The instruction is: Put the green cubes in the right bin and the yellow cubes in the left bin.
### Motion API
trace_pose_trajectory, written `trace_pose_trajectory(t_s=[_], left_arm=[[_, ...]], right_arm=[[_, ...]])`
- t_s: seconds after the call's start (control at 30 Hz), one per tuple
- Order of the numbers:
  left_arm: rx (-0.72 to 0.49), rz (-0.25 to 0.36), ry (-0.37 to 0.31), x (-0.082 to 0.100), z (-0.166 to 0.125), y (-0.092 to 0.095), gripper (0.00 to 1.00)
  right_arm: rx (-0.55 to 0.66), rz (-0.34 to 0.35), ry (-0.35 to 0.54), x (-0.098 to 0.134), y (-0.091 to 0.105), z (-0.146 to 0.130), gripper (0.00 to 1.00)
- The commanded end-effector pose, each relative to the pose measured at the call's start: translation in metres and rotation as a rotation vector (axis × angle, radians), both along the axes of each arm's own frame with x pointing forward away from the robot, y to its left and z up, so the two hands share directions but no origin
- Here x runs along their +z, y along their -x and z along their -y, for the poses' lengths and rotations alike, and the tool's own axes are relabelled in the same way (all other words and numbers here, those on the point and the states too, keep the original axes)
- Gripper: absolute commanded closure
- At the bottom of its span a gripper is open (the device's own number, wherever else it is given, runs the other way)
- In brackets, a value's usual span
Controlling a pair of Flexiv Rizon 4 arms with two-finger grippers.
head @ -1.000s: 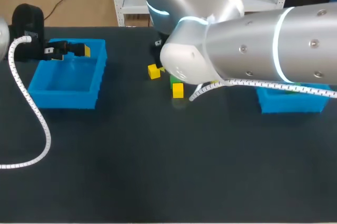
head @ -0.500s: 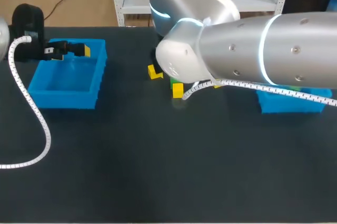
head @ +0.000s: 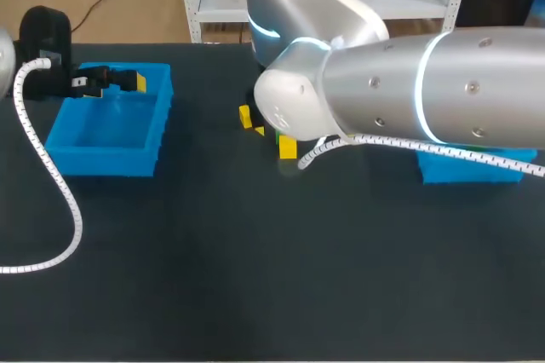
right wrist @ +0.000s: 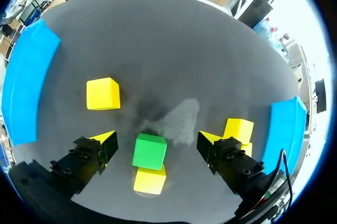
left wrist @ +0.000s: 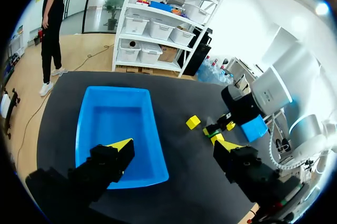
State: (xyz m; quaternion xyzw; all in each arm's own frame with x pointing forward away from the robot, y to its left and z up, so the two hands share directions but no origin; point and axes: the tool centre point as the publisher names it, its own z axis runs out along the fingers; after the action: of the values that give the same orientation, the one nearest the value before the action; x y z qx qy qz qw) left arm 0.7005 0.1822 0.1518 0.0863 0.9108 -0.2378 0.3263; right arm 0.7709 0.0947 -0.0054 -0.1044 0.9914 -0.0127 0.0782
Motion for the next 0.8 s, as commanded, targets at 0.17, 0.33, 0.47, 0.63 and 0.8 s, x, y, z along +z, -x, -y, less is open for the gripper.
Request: trace_pose_trajectory(t_s=[0.17, 0.33, 0.47, 0.63, 0.8], left_arm=[[-0.005, 0.006, 0.008, -0.0014, -0.0017, 0.0001, 0.0], [-0.005, 0.006, 0.008, -0.0014, -0.0017, 0.0001, 0.0], [-0.005, 0.006, 0.008, -0.0014, -0.0017, 0.0001, 0.0], [-0.005, 0.006, 0.008, -0.0014, -0.0017, 0.0001, 0.0], [-0.005, 0.006, 0.008, -0.0014, -0.0017, 0.0001, 0.0]], right_arm=[[-0.018, 0.005, -0.008, -0.0029, 0.0076, 0.0027, 0.14], [-0.019, 0.011, -0.013, -0.002, 0.0109, 0.0022, 0.56], [-0.021, 0.014, -0.018, -0.0041, 0.0111, 0.0027, 0.91], [-0.022, 0.011, -0.027, -0.0052, 0.0107, 0.0029, 1.0], [-0.013, 0.02, -0.041, -0.0031, 0.0085, 0.0028, 1.0]])
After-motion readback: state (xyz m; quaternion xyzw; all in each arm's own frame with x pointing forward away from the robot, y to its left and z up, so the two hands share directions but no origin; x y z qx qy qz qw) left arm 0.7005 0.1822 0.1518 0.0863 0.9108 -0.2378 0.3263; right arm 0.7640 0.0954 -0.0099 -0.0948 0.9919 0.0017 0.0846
